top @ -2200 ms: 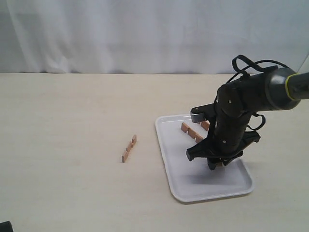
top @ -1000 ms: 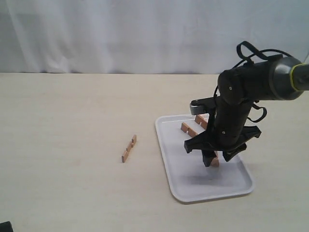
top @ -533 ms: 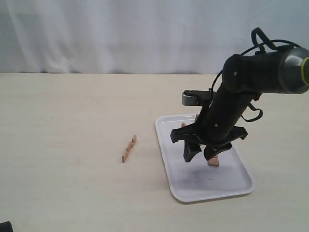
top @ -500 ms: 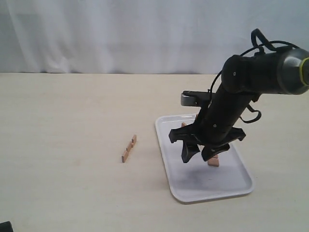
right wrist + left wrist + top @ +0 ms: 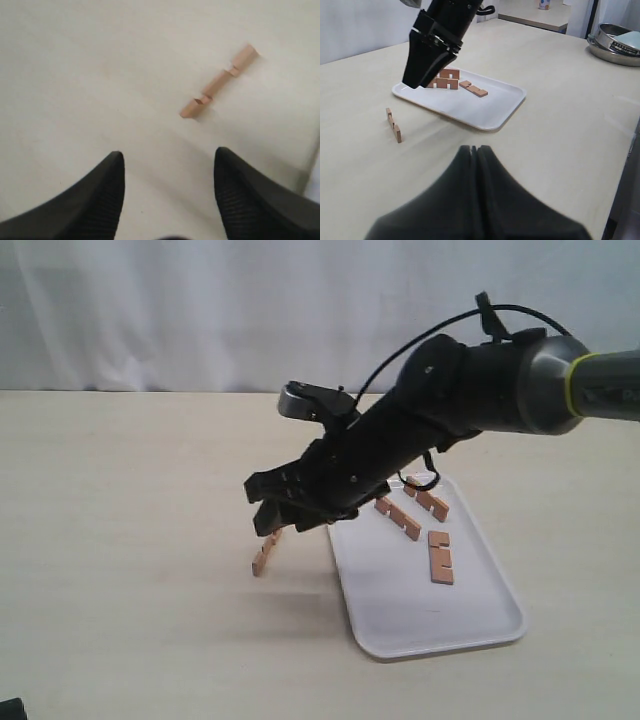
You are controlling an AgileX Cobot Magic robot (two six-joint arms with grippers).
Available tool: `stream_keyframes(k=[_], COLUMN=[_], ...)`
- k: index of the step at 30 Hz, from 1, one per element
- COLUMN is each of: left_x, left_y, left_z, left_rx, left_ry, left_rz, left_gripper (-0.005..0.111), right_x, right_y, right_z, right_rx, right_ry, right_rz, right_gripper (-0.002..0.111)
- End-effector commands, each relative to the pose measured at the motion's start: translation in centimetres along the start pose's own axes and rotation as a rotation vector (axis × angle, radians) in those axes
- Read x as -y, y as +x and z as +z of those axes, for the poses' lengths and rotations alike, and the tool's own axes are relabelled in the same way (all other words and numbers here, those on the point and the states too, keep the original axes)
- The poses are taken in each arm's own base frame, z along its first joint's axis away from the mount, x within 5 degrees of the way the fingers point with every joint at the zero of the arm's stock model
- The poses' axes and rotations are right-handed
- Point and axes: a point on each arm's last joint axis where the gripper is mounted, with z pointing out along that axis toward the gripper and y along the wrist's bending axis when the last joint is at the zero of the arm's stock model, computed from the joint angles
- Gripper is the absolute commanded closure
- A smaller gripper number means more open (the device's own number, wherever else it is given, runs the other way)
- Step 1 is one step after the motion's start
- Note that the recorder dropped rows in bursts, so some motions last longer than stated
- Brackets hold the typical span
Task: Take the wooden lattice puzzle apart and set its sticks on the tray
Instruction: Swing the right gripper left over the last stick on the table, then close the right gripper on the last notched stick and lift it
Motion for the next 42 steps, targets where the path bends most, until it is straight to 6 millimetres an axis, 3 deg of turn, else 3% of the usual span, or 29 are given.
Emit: stream_keyframes(k=[1, 8, 14, 23, 37, 40, 42], left_x=[0.0, 0.0, 0.0, 0.0, 0.0, 0.0, 0.0], left_y=[0.0, 0.0, 0.0, 0.0, 0.0, 0.0, 0.0], left_z=[0.0, 0.0, 0.0, 0.0, 0.0, 0.0, 0.0], left_rx=[0.004, 0.004, 0.004, 0.004, 0.004, 0.004, 0.004], left_ry=[0.004, 0.004, 0.004, 0.004, 0.004, 0.004, 0.004], left_rz=[-0.006, -0.006, -0.006, -0.006, -0.006, -0.006, -0.006], left_gripper=[0.107, 0.107, 0.107, 0.107, 0.107, 0.107, 0.107], right_x=[-2.6, -5.2, -6.5, -5.0, -3.2, -2.8, -2.6], right_y=[-1.4, -2.6, -3.2, -4.3, -3.2, -2.8, -2.6], right_z=[0.2, 0.6, 2.8, 6.2, 10.9, 11.8, 12.0], right_rx=[0.049, -0.024, -0.096, -0.023, -0.038, -0.063, -0.075], right_ry=[0.065, 0.268, 0.405, 0.595, 0.571, 0.578, 0.584], right_rz=[-0.079, -0.169, -0.148, -0.067, 0.012, 0.018, 0.021], right_gripper=[0.057, 0.073, 0.074, 0.058, 0.058, 0.063, 0.073])
